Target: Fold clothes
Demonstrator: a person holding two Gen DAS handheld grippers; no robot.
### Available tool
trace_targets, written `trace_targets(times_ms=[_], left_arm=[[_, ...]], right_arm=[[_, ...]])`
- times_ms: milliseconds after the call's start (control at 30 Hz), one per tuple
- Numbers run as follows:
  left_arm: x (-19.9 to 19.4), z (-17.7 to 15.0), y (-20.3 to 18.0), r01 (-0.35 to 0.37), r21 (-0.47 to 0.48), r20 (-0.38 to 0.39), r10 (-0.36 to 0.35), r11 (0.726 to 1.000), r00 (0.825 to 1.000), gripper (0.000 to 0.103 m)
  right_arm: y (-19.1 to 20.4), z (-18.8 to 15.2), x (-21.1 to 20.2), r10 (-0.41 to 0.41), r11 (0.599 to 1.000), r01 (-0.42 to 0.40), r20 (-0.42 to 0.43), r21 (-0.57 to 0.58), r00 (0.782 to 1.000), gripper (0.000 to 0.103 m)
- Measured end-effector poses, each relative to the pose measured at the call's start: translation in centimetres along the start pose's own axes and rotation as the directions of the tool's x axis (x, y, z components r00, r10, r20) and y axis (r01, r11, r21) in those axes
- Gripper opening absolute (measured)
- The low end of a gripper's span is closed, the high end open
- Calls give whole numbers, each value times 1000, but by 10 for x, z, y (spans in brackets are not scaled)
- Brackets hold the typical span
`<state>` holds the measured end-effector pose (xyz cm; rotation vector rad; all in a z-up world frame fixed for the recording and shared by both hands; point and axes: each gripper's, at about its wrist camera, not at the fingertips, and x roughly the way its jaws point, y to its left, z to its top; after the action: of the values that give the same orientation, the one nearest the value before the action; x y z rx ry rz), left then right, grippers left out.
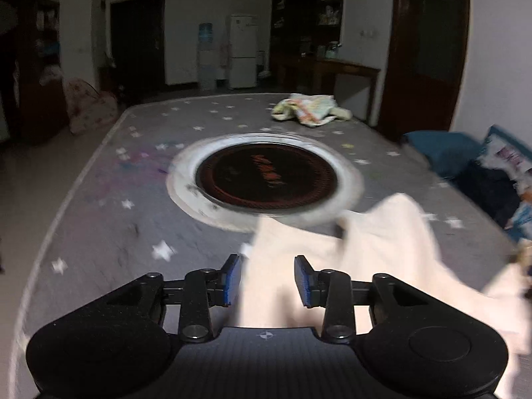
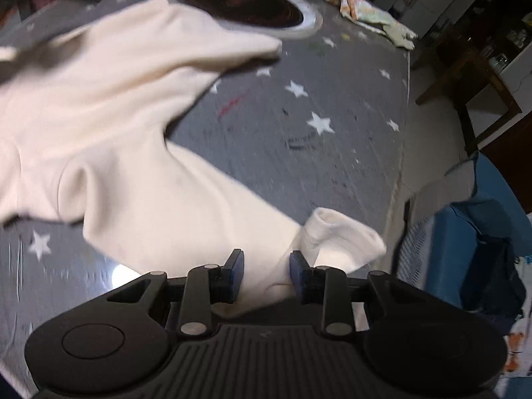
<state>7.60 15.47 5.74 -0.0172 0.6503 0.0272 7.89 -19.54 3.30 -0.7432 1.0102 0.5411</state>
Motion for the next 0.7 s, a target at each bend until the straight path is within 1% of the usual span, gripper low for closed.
trace_targets(times_ms=[33, 100, 200, 267, 300, 333, 367, 400, 433, 467, 500, 567, 633, 700], left_arm=[[9, 4, 1, -12, 7, -5, 12, 1000, 1000, 43], [28, 9, 2, -19, 12, -21, 19, 1000, 1000, 45], [54, 13, 3, -22, 14, -56, 23, 1000, 998, 45], [67, 14, 5, -2, -4, -87, 2, 1000, 996, 43], [71, 14, 6, 12, -15, -95, -13, 1000, 995, 36], [75, 13, 8, 26, -26, -103, -28, 999, 994, 25], [77, 13, 8, 32, -29, -104, -35, 999, 994, 21], [76, 12, 8, 31, -24, -95, -33, 999, 995, 10], [75, 11, 8, 29, -18, -86, -30, 999, 996, 7], [73, 11, 9, -1, -16, -73, 0, 1000, 997, 6], [70, 11, 12, -64, -19, -55, 63, 998, 997, 6], [64, 12, 25, -171, -56, -25, 170, 984, 985, 6], [59, 12, 41, -228, -107, -23, 227, 968, 974, 6], [58, 9, 51, -281, -125, -28, 280, 951, 960, 6]], right_arm=[[-1, 0, -3, -6, 1000, 6, 5, -1, 1000, 30], [-6, 5, -8, 2, 1000, -4, 49, 31, 999, 30], [-16, 19, -14, 48, 993, -63, 143, 104, 989, 32], [-20, 30, -14, 68, 986, -95, 192, 134, 979, 33], [-22, 35, -13, 76, 984, -107, 208, 144, 975, 33], [-24, 41, -8, 84, 981, -121, 225, 153, 971, 33], [-26, 48, -3, 92, 978, -134, 242, 162, 966, 33], [-27, 53, 1, 101, 974, -148, 255, 173, 962, 33], [-28, 58, 6, 113, 969, -166, 266, 185, 957, 33], [-27, 62, 10, 124, 964, -182, 278, 196, 953, 33], [-27, 66, 13, 135, 958, -199, 289, 205, 948, 33], [-24, 73, 20, 155, 948, -230, 312, 218, 937, 33], [-20, 78, 25, 175, 944, -254, 330, 213, 928, 33], [-16, 84, 30, 195, 939, -277, 346, 205, 918, 33]])
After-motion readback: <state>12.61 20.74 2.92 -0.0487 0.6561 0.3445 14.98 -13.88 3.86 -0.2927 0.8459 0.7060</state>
